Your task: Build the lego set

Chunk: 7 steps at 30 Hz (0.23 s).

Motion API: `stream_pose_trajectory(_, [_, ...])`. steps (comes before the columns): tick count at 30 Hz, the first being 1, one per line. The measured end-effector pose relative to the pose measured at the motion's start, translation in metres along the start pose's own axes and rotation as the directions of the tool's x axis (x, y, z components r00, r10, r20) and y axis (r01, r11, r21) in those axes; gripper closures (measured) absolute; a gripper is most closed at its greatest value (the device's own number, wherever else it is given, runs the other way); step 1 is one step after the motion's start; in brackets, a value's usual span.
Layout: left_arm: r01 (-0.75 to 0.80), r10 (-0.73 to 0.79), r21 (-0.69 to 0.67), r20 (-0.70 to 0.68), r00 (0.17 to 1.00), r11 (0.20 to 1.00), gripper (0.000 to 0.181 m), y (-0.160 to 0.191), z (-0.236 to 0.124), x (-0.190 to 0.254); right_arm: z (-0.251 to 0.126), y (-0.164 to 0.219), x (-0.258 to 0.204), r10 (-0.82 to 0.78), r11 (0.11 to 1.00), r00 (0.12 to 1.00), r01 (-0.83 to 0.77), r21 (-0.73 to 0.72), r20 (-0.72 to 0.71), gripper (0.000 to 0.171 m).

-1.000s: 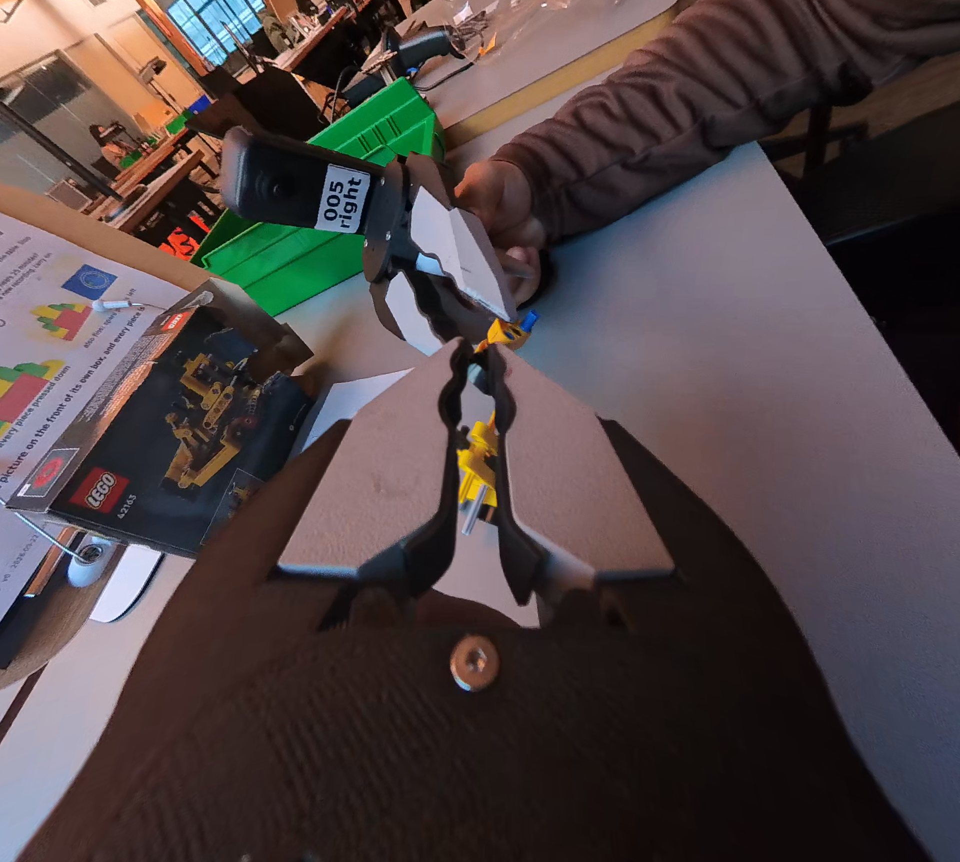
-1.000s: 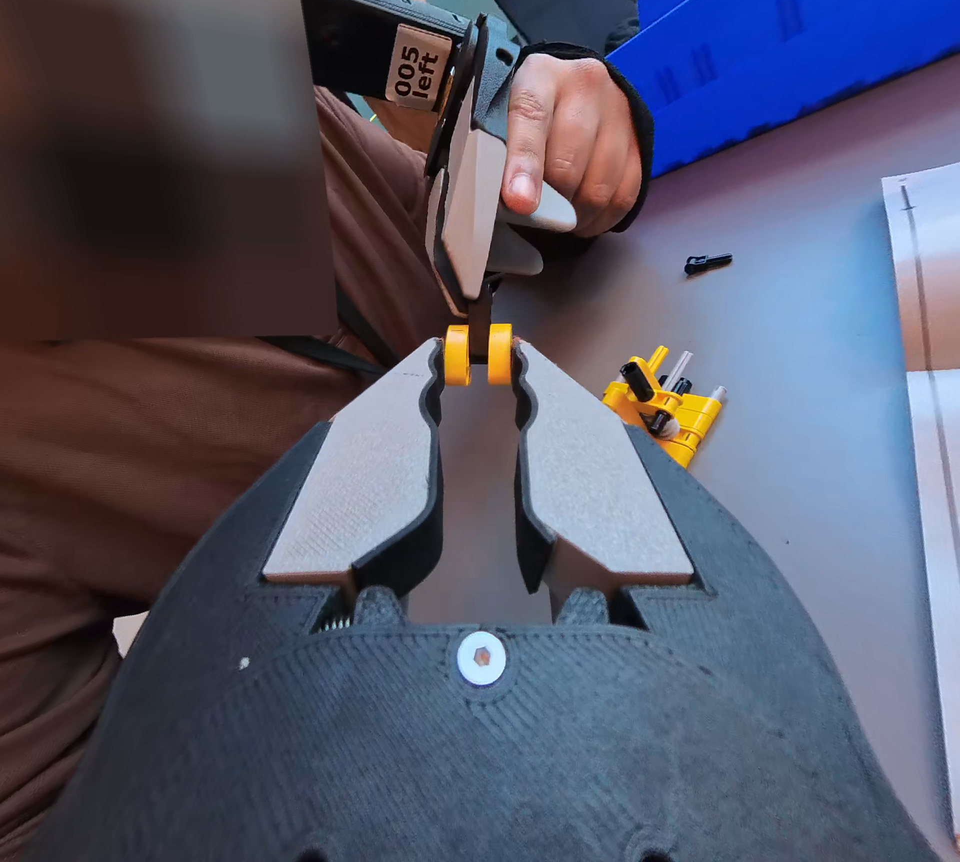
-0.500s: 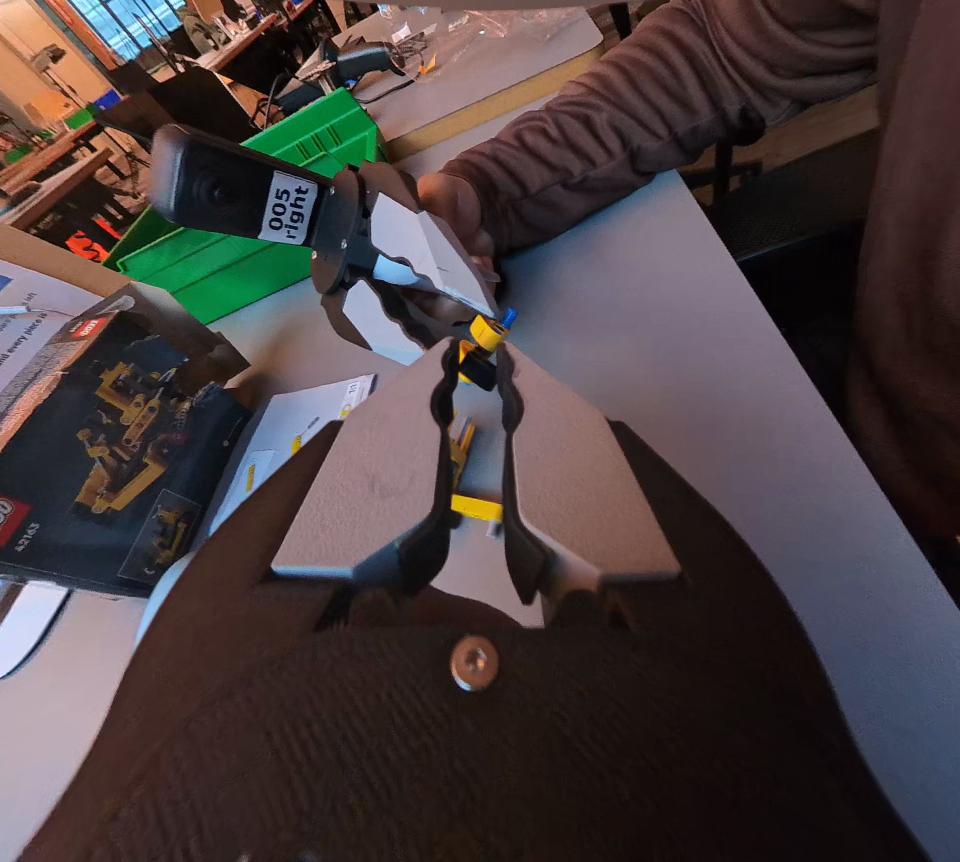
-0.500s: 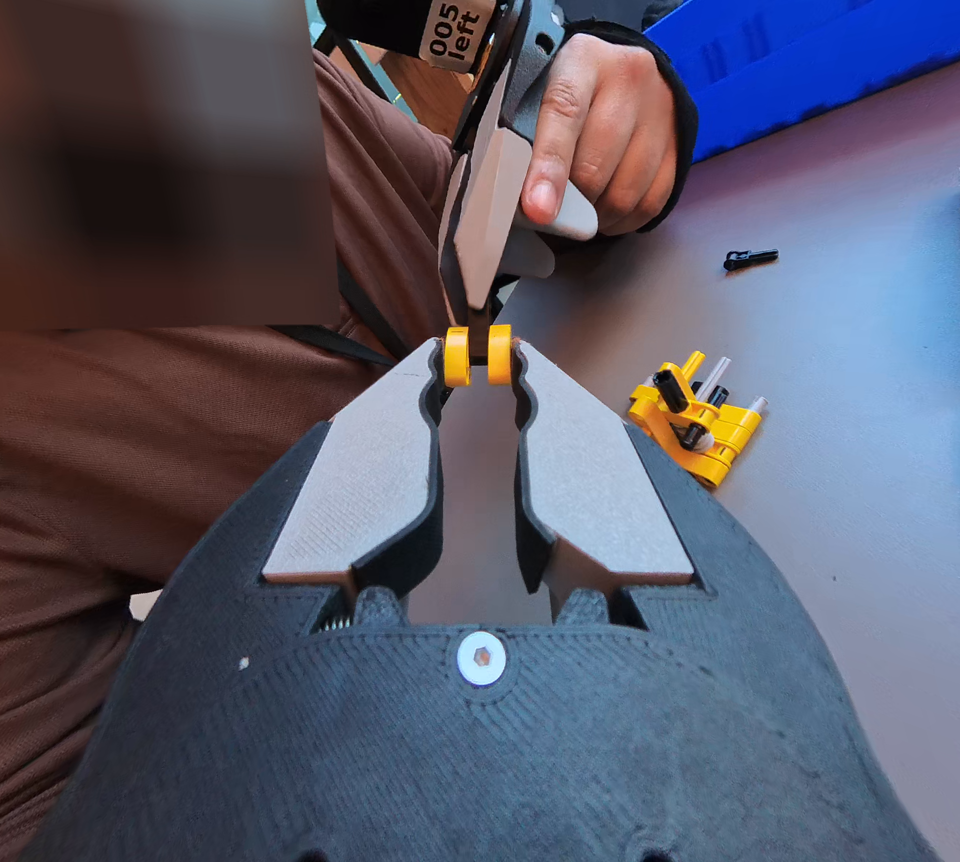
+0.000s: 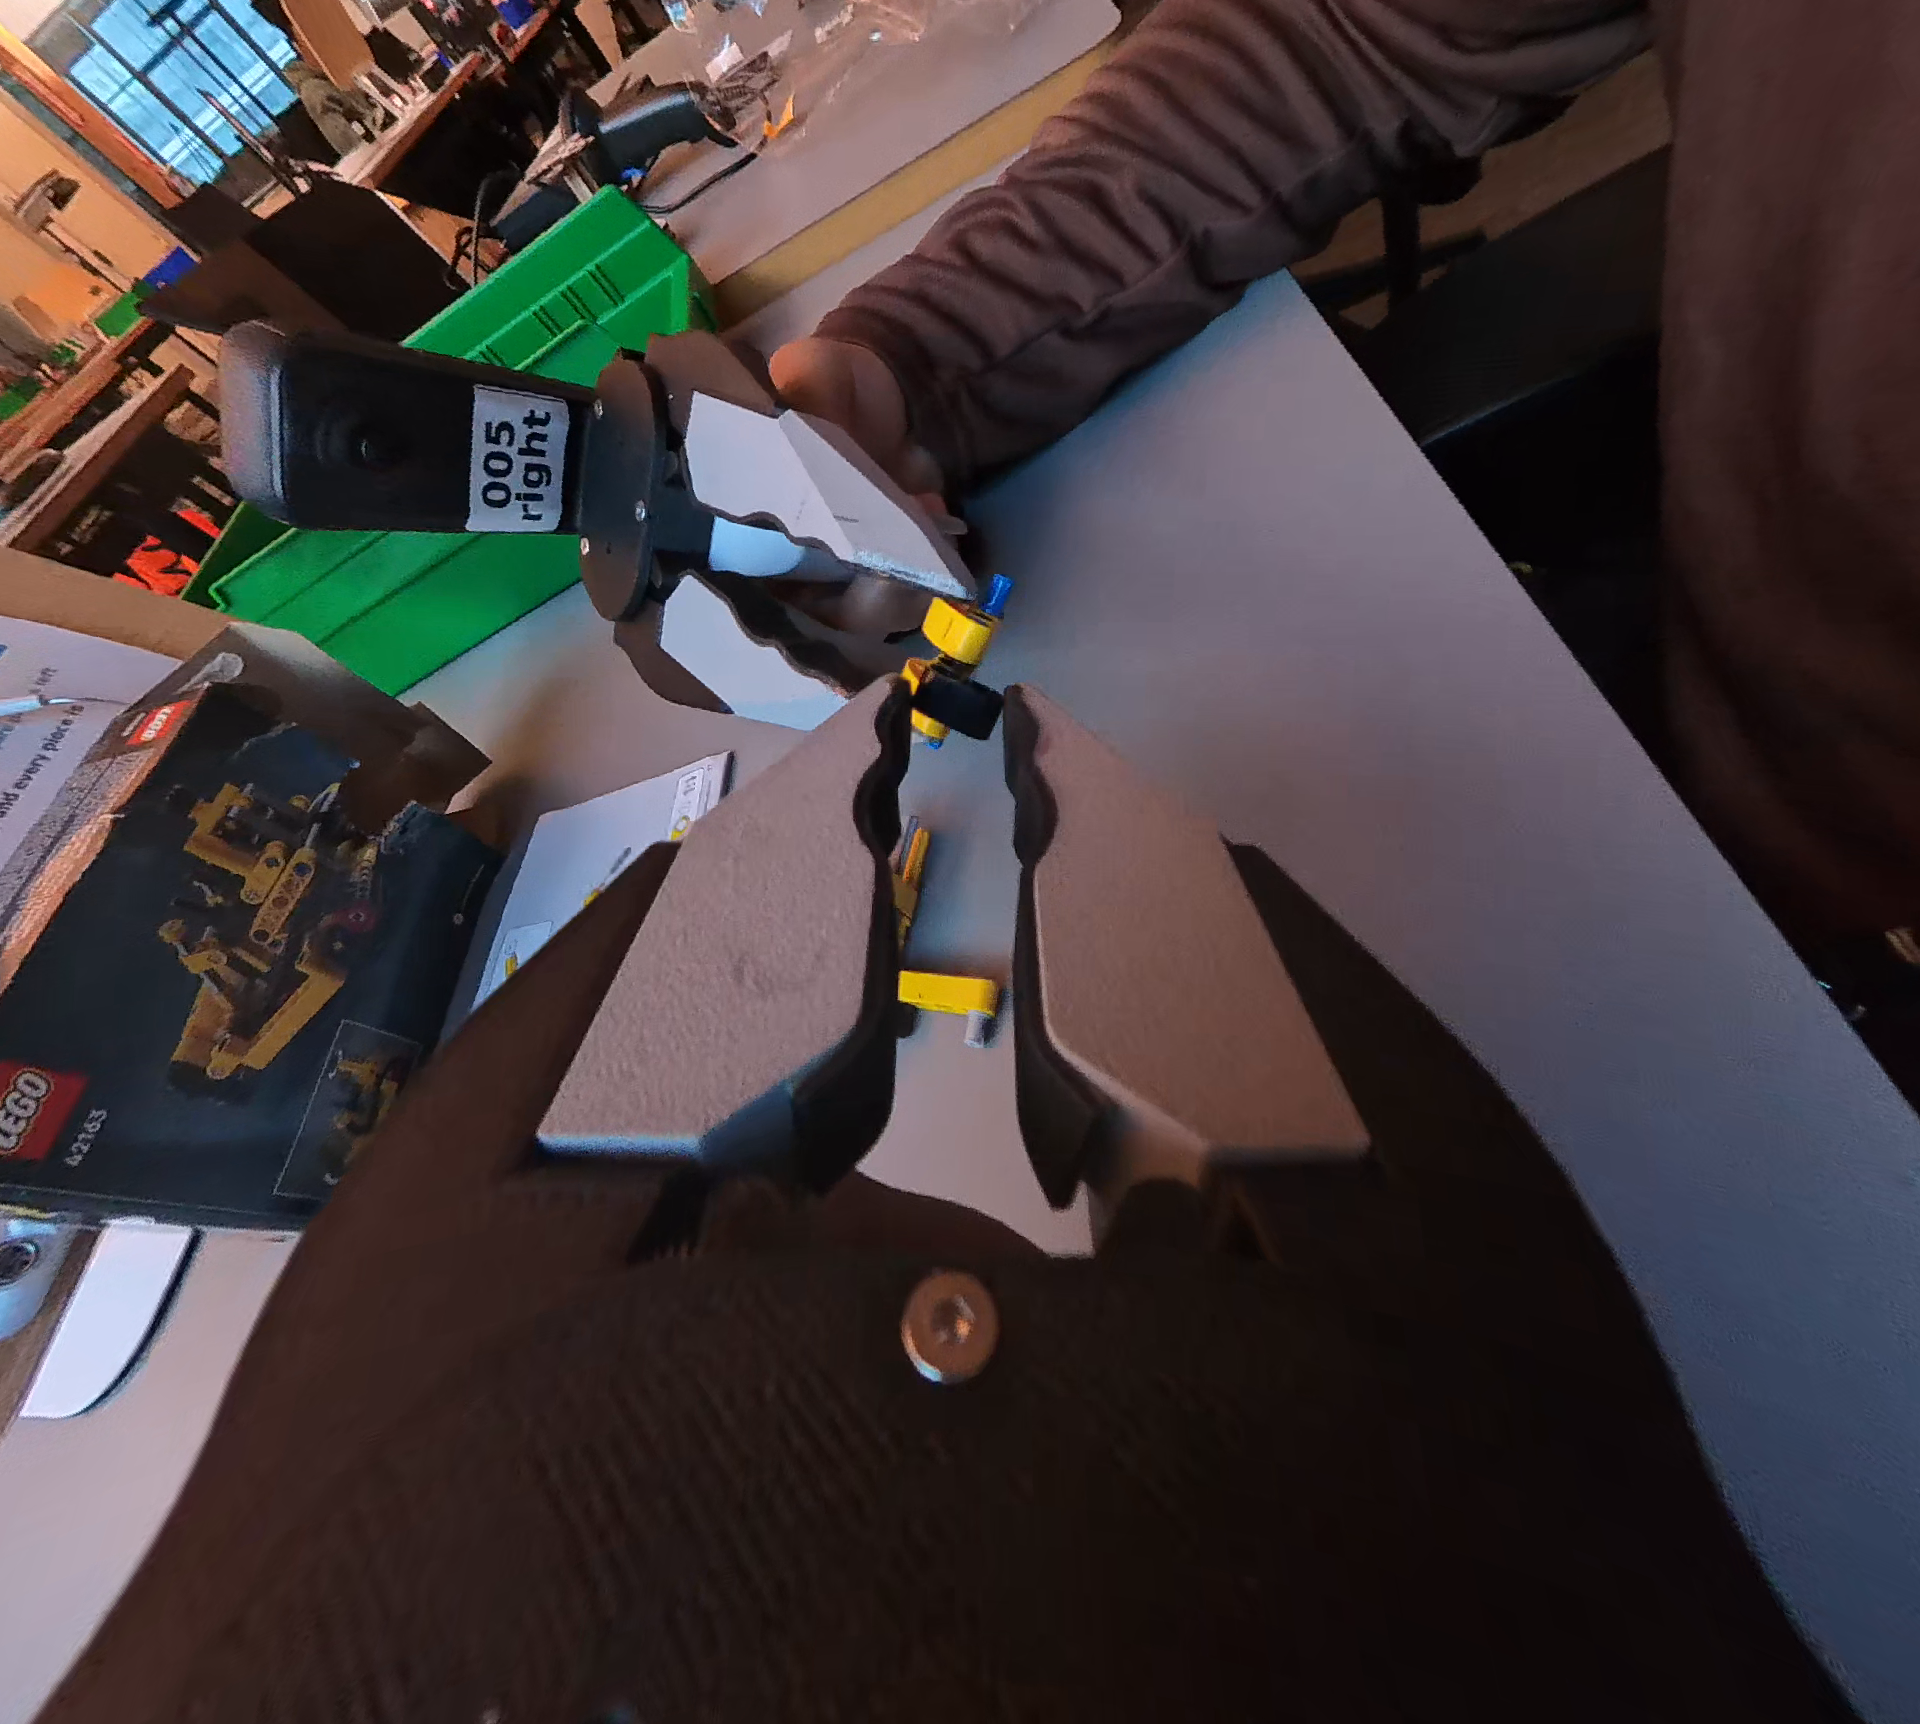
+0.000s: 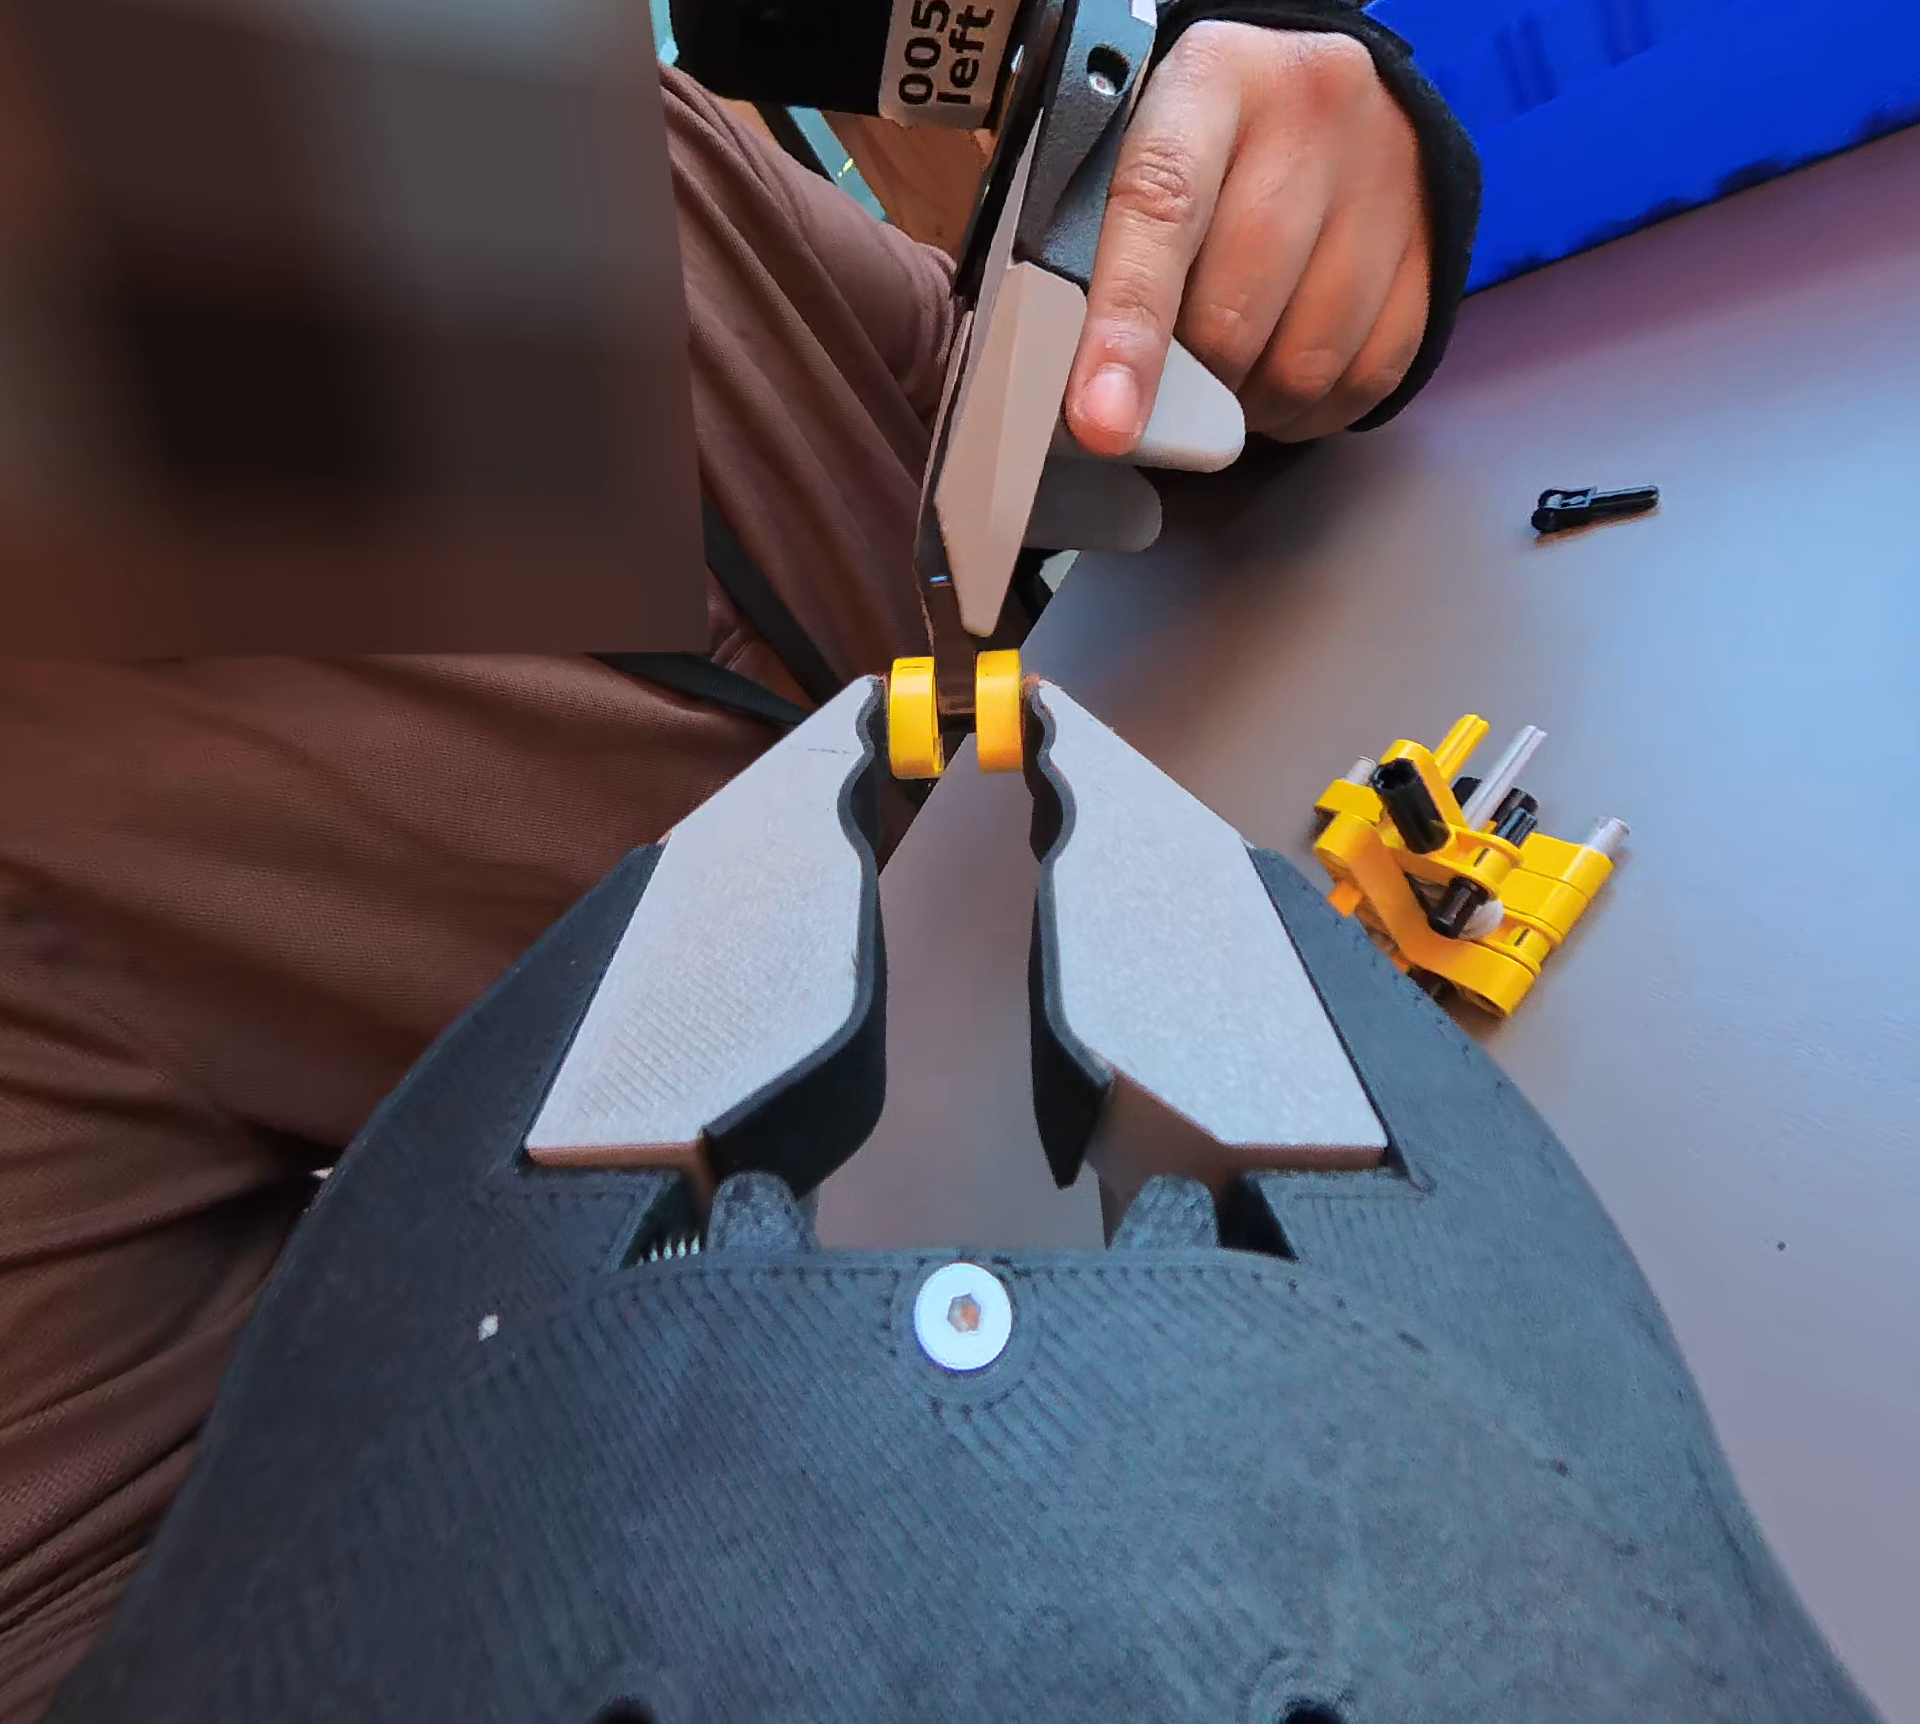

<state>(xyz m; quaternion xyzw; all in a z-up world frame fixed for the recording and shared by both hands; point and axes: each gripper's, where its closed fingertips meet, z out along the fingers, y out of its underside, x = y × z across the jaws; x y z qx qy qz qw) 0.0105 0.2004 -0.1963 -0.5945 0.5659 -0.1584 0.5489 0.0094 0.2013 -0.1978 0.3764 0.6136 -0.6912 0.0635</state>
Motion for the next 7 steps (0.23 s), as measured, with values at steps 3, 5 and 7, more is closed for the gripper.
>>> stream_pose_trajectory(3, [0.02,-0.019,-0.017,0.019,1.0,1.0,0.167,0.002,0.0,-0.006,-0.003,-0.002,0.007,0.006,1.0,0.999,-0.005,0.011,-0.044,0.148])
stream_pose_trajectory(5, [0.047,-0.045,-0.054,0.034,0.998,0.997,0.167,0.008,0.0,-0.01,-0.009,-0.002,0.016,0.005,1.0,0.993,-0.005,0.001,-0.12,0.145])
stream_pose_trajectory(7, [0.075,-0.069,-0.11,0.06,0.996,0.991,0.167,0.018,0.001,-0.016,-0.018,0.003,0.035,-0.009,0.999,0.962,-0.004,-0.048,-0.273,0.136])
